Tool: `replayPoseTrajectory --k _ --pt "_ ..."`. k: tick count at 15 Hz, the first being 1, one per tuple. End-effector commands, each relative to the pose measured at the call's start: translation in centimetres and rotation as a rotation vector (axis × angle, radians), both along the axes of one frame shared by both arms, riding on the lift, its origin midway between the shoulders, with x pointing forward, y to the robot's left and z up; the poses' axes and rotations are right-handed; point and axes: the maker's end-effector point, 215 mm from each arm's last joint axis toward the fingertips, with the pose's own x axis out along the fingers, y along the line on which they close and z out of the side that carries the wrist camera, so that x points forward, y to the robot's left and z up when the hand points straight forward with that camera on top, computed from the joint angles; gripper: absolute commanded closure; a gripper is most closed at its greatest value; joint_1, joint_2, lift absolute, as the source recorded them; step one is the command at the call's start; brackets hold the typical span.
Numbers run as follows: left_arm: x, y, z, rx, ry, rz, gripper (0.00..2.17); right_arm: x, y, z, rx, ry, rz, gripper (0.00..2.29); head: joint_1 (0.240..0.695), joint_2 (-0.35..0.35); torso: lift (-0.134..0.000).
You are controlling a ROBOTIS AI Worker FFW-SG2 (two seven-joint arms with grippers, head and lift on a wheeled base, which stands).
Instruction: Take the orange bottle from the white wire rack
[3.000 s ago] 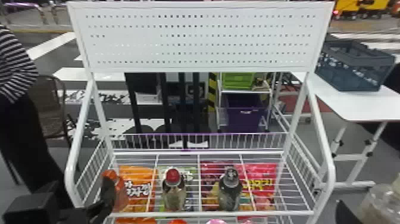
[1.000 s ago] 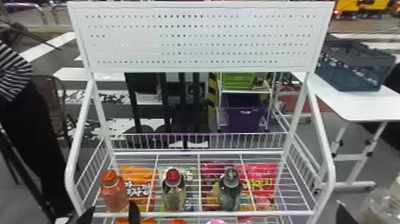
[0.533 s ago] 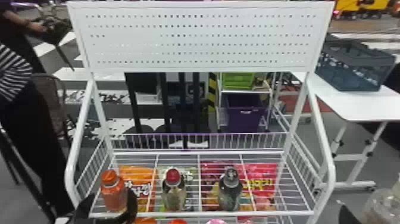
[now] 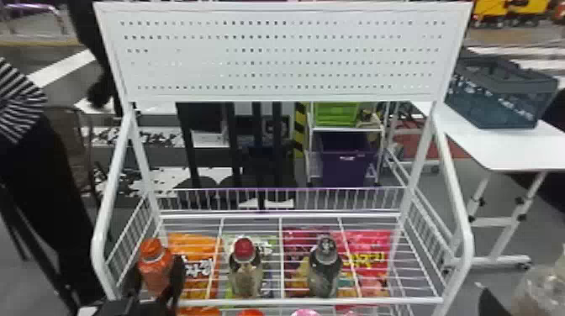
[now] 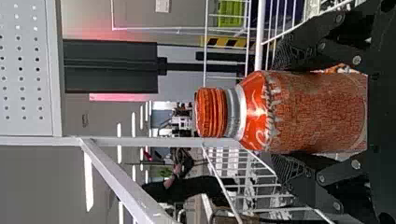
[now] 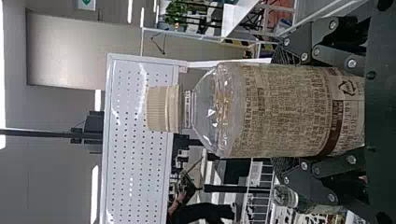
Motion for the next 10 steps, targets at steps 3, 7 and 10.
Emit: replayPoseTrajectory --k 3,7,10 --pt "-1.1 -1.3 2.5 -0.012 -0.026 -0.017 1.97 0.2 0.0 -0.2 0.003 0.009 -0.002 1.17 0.499 0.000 0.000" --pt "-4.5 -2.5 7.3 0.030 -0.003 -0.039 1.97 0.5 -0.1 -0.5 0.005 0.018 -0.004 1.17 0.499 0.000 0.000" --pt "-7.9 -1.7 11.9 0.029 -0.010 -0.038 1.97 0.6 0.0 -0.5 0.007 0.016 -0.003 1.17 0.499 0.000 0.000"
